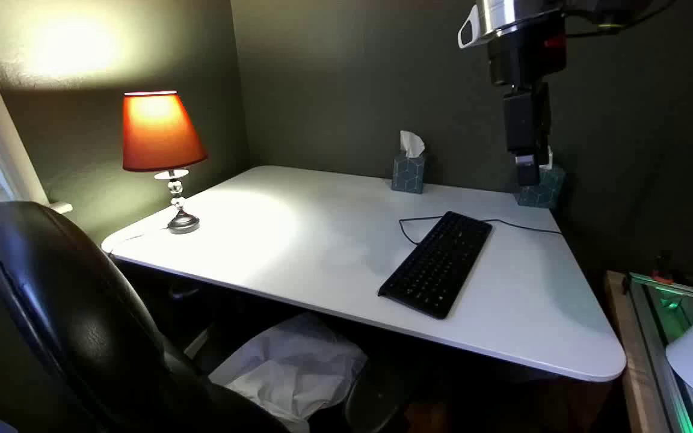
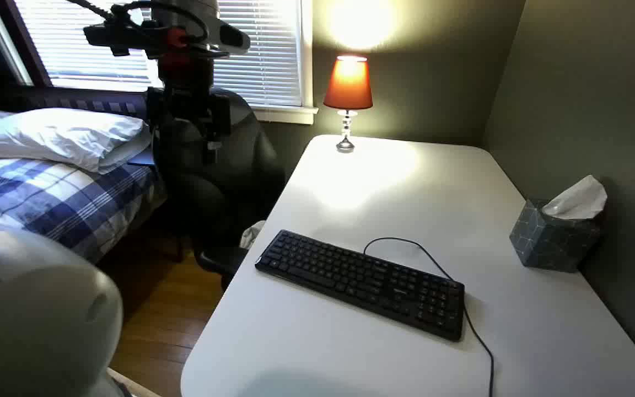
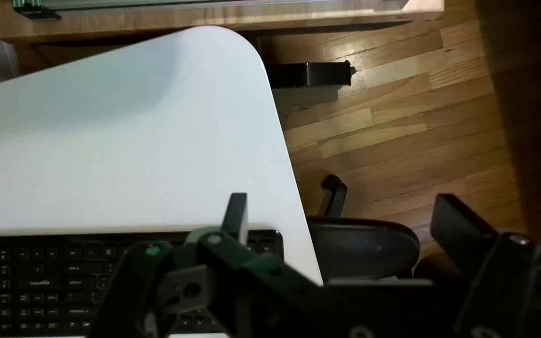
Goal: Press a button on the keyboard
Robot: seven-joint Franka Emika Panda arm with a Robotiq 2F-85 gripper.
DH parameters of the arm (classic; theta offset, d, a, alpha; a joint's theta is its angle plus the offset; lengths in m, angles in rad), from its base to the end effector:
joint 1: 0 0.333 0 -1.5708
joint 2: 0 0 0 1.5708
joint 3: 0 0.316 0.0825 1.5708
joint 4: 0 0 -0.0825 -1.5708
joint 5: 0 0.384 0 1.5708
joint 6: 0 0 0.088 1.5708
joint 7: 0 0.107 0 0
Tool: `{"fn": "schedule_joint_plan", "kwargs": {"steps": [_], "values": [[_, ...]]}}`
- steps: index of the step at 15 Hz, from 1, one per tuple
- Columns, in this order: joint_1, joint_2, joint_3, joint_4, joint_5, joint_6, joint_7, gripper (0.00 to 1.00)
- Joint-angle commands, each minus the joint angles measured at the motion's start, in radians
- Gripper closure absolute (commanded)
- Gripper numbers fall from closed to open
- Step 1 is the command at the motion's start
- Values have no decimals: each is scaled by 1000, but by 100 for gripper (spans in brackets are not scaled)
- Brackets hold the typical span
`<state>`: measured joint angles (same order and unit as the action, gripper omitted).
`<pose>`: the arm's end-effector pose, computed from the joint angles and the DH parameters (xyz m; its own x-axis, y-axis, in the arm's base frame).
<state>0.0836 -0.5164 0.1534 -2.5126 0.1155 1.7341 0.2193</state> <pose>0.3452 0.0950 0.4367 0.9636 -0.0484 -0.2629 -0.0424 -0.9987 0.0284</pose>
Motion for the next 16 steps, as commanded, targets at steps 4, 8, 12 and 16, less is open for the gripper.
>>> {"fn": "schedule_joint_plan", "kwargs": {"steps": [4, 8, 12, 16], "values": [[2, 0, -2, 2, -1, -3, 1, 0], [2, 0, -2, 2, -1, -3, 1, 0], [2, 0, -2, 2, -1, -3, 1, 0], [-6, 49, -14, 4, -6, 34, -21, 0]]}}
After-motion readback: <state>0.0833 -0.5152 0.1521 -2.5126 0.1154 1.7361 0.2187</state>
